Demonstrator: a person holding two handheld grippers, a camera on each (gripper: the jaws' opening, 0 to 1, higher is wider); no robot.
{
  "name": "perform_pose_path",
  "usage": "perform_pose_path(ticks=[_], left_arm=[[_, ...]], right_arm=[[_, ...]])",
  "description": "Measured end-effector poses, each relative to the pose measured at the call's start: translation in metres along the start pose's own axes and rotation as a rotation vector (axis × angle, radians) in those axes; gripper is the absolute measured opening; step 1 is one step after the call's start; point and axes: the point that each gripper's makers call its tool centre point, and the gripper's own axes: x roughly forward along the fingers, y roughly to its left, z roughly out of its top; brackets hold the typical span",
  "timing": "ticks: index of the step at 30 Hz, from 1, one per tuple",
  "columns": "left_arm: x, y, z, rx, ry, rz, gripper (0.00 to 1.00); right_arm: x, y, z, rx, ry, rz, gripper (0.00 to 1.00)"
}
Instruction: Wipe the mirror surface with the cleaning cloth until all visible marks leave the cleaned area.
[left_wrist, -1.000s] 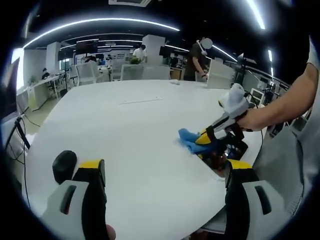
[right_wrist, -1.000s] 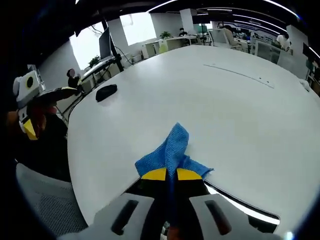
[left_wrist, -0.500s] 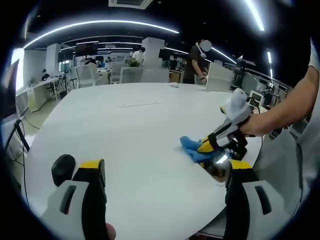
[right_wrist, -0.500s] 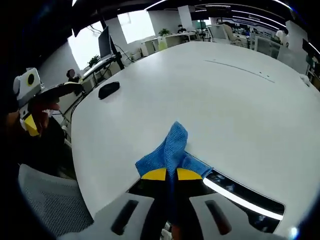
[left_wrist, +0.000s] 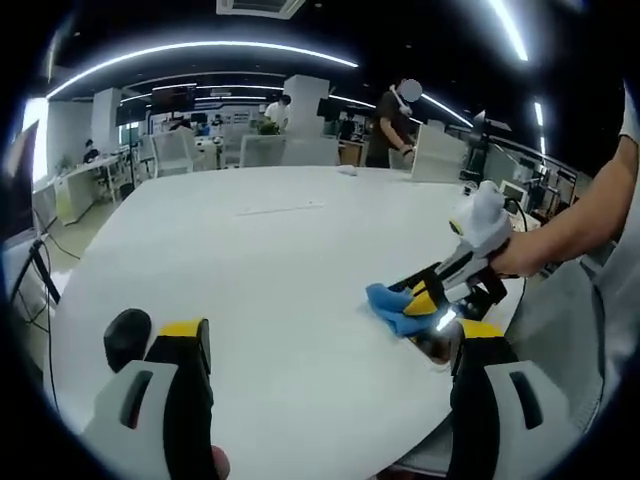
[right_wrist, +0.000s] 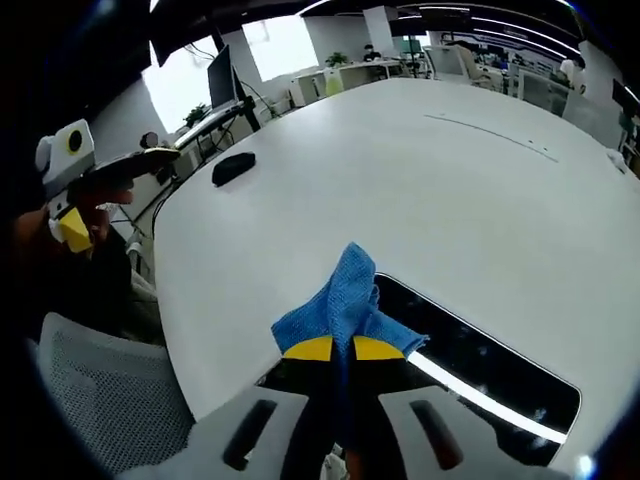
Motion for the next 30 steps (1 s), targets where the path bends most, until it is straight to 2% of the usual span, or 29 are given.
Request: perform_pose_path(ticks=[10, 13, 20, 30], left_arm=[[-0.002, 0.003, 0.001, 0.003, -0.007, 0.005, 0.99], [-0.003, 0.005, 0.0, -0.007, -0.011, 0.013, 0.99], [-0.005, 0.007, -0.003, -0.004, -0.008, 0.017, 0.99], [-0.001, 0.006, 0.002, -0.013, -0.026, 0.023, 0.99]], right_arm=[[-0.001, 0.0, 0.0, -0.045, -0.005, 0.002, 0.0], [-0.003, -0.002, -0.002, -0.093, 0.007, -0.004, 0.0], [-0.009, -0.013, -0.008, -0.077, 0.02, 0.003, 0.0], [-0.017, -0.023, -0.015, -0.052, 0.013, 0.005, 0.0]])
